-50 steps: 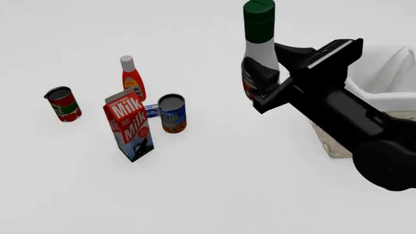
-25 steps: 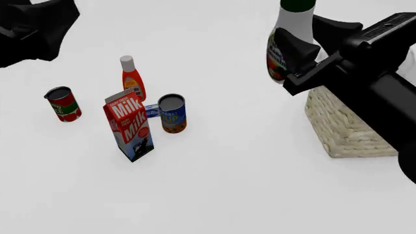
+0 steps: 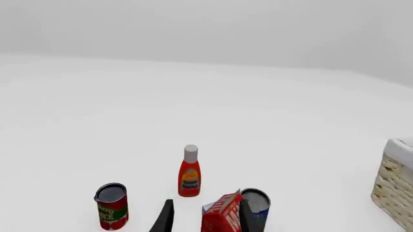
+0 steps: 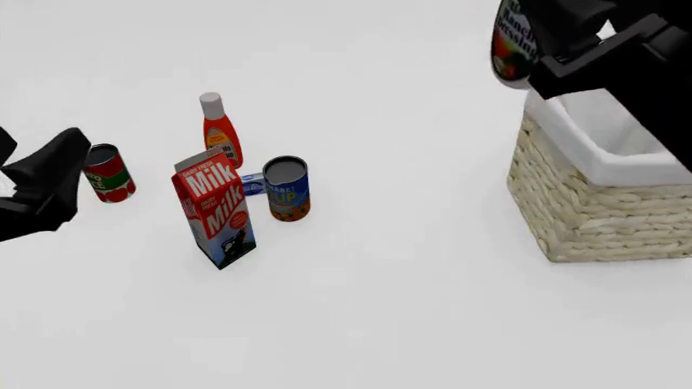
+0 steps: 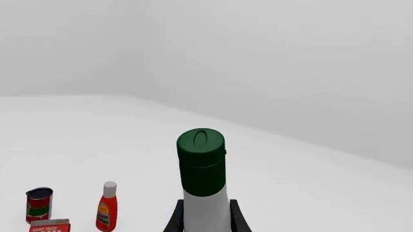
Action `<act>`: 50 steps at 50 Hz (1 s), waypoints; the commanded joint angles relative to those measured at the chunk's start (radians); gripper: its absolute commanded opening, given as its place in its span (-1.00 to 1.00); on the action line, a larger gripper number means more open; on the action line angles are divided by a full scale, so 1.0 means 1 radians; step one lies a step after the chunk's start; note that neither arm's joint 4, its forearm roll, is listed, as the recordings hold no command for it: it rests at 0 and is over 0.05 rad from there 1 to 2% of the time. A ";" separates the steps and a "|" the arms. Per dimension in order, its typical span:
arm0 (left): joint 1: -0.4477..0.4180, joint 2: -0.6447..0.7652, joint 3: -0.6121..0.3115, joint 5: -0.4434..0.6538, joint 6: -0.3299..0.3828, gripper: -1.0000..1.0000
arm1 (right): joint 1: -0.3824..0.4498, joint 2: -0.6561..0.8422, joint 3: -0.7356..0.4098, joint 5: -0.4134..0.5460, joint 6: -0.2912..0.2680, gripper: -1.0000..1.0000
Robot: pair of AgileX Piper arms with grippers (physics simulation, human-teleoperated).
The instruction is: Pick the salad dressing and place it in the basket.
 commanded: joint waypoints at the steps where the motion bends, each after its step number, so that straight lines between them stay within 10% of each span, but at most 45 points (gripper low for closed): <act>1: 0.069 -0.094 0.174 -0.080 0.008 1.00 | -0.052 -0.035 -0.055 0.034 0.022 -1.00; 50: 0.175 -0.578 0.251 0.383 -0.038 1.00 | -0.487 0.148 -0.127 -0.061 0.089 -1.00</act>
